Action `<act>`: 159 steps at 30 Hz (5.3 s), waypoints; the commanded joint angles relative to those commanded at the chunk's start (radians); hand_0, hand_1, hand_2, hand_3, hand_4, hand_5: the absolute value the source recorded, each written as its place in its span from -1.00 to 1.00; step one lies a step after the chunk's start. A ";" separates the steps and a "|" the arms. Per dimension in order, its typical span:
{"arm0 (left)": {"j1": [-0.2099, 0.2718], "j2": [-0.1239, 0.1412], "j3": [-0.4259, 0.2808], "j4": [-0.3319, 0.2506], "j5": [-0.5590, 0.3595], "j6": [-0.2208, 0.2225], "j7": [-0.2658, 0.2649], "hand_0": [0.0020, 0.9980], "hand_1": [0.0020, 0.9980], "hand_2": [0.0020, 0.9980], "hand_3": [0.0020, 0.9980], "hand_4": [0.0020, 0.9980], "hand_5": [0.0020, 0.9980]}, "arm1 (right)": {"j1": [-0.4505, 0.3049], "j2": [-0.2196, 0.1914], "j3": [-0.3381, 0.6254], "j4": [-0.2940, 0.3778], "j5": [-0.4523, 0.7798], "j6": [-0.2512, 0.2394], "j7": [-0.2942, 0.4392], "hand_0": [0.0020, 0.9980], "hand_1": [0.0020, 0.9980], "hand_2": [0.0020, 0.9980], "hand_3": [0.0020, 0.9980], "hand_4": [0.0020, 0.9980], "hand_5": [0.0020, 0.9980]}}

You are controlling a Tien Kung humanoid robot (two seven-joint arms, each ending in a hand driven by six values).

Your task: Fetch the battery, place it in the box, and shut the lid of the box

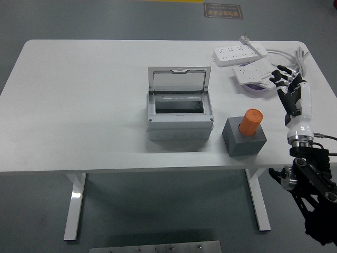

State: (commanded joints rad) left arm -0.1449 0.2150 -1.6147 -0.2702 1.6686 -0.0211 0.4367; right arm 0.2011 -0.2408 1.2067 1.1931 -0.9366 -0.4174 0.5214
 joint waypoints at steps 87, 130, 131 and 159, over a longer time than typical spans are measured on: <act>-0.020 -0.005 -0.002 0.010 0.052 0.007 -0.023 0.18 0.37 0.19 0.17 0.20 -0.91 | 0.009 -0.008 -0.211 -0.126 0.013 0.045 -0.034 0.12 0.18 0.16 0.26 0.36 -0.81; -0.025 -0.008 -0.002 0.007 0.067 0.024 -0.024 0.18 0.37 0.19 0.17 0.18 -0.95 | 0.017 -0.010 -0.222 -0.109 -0.017 0.041 -0.048 0.24 0.24 0.30 0.36 1.00 0.50; -0.026 -0.008 -0.002 0.007 0.067 0.025 -0.024 0.18 0.37 0.19 0.17 0.18 -0.95 | 0.017 -0.010 -0.223 -0.108 -0.019 0.037 -0.048 0.24 0.24 0.30 0.36 1.00 0.50; -0.027 -0.004 0.001 0.008 0.066 0.040 -0.029 0.16 0.37 0.18 0.17 0.16 -1.00 | 0.017 -0.013 -0.234 -0.120 -0.035 0.021 -0.070 0.22 0.23 0.24 0.28 0.06 -0.89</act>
State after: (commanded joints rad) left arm -0.1721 0.2112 -1.6139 -0.2626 1.7344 0.0184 0.4073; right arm 0.2186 -0.2537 0.9726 1.0730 -0.9714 -0.3961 0.4517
